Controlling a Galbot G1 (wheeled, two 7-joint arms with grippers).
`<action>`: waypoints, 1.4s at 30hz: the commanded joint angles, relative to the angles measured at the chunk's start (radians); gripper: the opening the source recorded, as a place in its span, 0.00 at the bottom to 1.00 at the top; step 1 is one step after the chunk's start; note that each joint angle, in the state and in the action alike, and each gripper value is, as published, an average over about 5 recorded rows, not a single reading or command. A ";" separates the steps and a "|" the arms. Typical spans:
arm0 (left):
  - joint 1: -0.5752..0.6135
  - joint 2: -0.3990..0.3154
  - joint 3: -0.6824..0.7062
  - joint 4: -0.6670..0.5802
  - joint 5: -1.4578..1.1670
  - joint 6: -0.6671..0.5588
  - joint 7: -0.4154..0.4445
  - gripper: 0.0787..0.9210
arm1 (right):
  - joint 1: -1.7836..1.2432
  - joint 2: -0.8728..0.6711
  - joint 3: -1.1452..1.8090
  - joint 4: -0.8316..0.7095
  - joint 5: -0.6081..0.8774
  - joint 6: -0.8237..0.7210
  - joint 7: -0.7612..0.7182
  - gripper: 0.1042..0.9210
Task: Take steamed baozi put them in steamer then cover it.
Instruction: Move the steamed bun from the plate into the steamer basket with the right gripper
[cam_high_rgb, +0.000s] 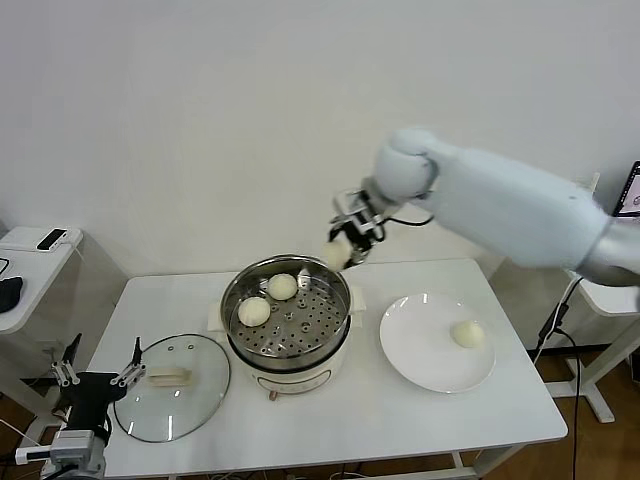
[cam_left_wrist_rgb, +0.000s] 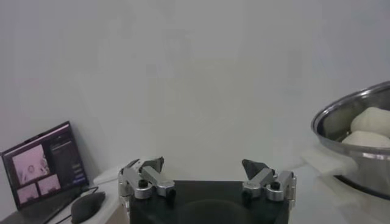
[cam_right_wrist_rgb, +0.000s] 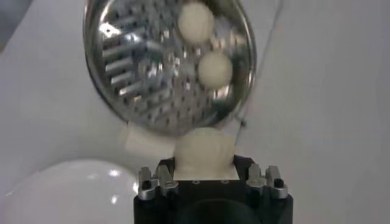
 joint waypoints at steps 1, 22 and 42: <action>0.002 -0.002 -0.012 0.000 -0.003 -0.001 0.000 0.88 | -0.024 0.172 -0.091 0.002 -0.026 0.123 0.032 0.63; -0.007 -0.014 -0.022 0.014 -0.005 -0.003 -0.001 0.88 | -0.103 0.192 -0.147 0.026 -0.182 0.317 0.012 0.63; -0.007 -0.010 -0.022 0.009 -0.005 -0.001 0.001 0.88 | -0.075 0.166 -0.122 0.017 -0.135 0.340 0.017 0.86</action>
